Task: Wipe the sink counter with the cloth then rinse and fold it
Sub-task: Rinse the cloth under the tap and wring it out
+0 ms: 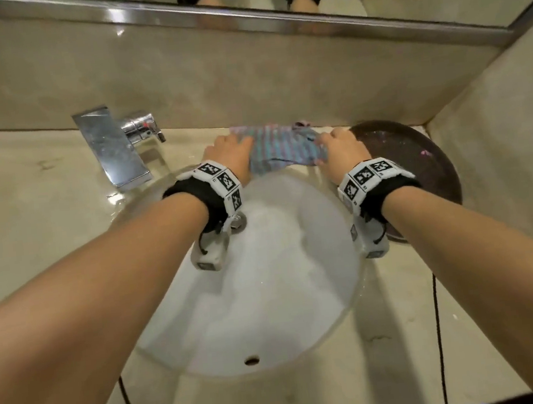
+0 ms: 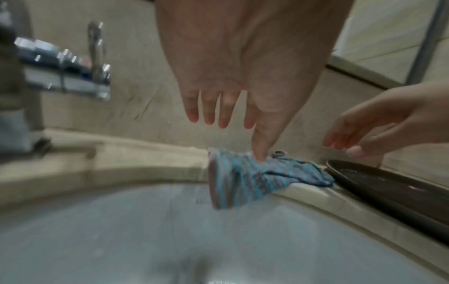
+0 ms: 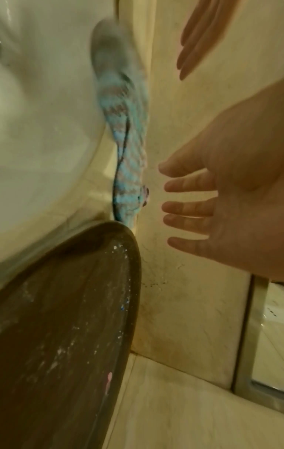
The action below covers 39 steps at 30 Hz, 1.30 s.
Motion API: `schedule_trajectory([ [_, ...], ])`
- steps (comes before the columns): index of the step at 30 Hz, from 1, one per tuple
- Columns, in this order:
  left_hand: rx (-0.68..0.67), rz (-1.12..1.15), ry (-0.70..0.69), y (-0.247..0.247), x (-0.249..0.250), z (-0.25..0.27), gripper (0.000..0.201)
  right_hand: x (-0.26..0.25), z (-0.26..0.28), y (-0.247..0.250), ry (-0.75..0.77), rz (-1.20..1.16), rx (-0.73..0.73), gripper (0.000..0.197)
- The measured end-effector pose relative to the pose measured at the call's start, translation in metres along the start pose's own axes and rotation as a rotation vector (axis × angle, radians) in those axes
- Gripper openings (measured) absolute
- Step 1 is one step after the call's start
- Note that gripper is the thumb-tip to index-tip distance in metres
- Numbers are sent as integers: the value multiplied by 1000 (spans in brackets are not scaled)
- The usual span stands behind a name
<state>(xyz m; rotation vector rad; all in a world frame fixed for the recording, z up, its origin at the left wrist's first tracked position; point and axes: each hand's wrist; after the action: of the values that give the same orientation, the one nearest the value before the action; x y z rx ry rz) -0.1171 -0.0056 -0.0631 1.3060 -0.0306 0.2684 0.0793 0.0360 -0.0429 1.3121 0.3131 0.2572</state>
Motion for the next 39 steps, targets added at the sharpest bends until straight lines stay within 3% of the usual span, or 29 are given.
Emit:
schedule_trajectory([
  [5, -21, 60, -64, -20, 3, -11, 55, 15, -18, -15, 12, -71, -51, 49],
  [9, -155, 48, -86, -34, 17, -22, 67, 18, -33, -30, 87, -70, -143, 49],
  [12, -258, -6, -43, -42, 20, -26, 71, 14, -43, -36, 77, 15, -102, 45],
  [16, -185, -20, 13, -44, 5, -23, 65, -2, -60, -39, 150, 57, -42, 38],
  [26, -65, 11, 370, -38, -73, 13, 71, -93, -79, -46, 381, 34, -15, 46],
  [29, -84, -44, 384, -38, -78, 22, 70, -111, -78, -44, 399, 54, -28, 44],
  [35, -27, 165, 373, -29, -68, 32, 54, -113, -68, -26, 444, 31, -52, 31],
  [39, -7, 322, 287, -10, -50, 36, 68, -105, -54, 5, 463, -108, -56, 33],
])
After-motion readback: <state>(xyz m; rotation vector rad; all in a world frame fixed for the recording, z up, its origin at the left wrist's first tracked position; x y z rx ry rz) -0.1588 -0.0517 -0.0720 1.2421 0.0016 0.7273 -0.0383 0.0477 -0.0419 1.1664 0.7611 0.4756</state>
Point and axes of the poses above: each hand's wrist, its own z-axis away from the middle knuckle, its own y-axis out of the back of the hand, x = y × z, and after that the axes turned 8 degrees about y, right-handed
